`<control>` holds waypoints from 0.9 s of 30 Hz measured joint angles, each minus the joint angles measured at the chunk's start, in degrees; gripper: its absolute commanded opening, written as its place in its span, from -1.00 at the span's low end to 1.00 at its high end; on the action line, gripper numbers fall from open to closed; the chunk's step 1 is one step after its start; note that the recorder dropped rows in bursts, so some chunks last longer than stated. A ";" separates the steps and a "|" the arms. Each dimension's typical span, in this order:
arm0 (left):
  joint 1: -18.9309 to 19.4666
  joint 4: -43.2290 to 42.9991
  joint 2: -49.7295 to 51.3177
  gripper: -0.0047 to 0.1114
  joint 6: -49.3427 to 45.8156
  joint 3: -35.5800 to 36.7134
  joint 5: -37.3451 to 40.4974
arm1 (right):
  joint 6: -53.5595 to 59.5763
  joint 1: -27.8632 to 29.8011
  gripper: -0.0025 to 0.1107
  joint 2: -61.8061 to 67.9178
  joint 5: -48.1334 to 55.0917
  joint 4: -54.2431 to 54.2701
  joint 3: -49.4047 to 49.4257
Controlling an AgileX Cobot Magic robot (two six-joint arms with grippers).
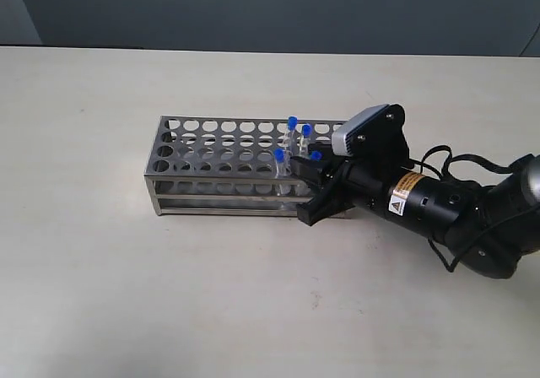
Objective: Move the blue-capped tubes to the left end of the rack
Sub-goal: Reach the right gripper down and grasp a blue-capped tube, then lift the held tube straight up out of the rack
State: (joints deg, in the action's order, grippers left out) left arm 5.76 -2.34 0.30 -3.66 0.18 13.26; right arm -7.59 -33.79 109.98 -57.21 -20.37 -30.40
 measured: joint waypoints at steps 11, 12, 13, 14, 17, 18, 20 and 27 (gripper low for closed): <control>0.00 0.00 0.00 -0.90 0.00 0.00 0.00 | -0.12 -0.11 -0.96 -2.41 1.30 -1.79 -0.25; 0.00 0.00 0.00 -0.90 0.00 0.00 0.00 | -0.12 -0.11 -0.96 -3.62 2.14 -1.79 -0.25; 0.00 0.00 0.00 -0.90 0.00 0.00 0.00 | -0.12 -0.11 -0.96 -5.41 3.38 -1.79 -0.15; 0.00 0.00 0.00 -0.90 0.00 0.00 0.00 | -0.12 -0.11 -0.96 -7.47 5.10 -1.90 -0.41; 0.00 0.00 0.00 -0.90 0.00 0.00 0.00 | -0.43 -0.11 -0.96 -13.92 12.21 -2.77 -2.17; 0.00 0.00 0.00 -0.90 0.00 0.00 0.00 | -0.42 -0.23 -0.96 -15.65 14.03 -3.06 -2.90; 0.00 0.00 0.00 -0.90 0.00 0.00 0.00 | -0.42 -0.23 -0.96 -19.70 18.04 -2.92 -5.45; 0.00 0.00 0.00 -0.90 0.00 0.00 0.00 | -6.56 -0.13 -0.96 -24.59 21.68 -7.58 -14.86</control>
State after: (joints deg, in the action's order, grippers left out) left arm 5.76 -2.34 0.30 -3.66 0.18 13.26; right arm -14.14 -33.92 85.38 -35.53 -27.95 -45.26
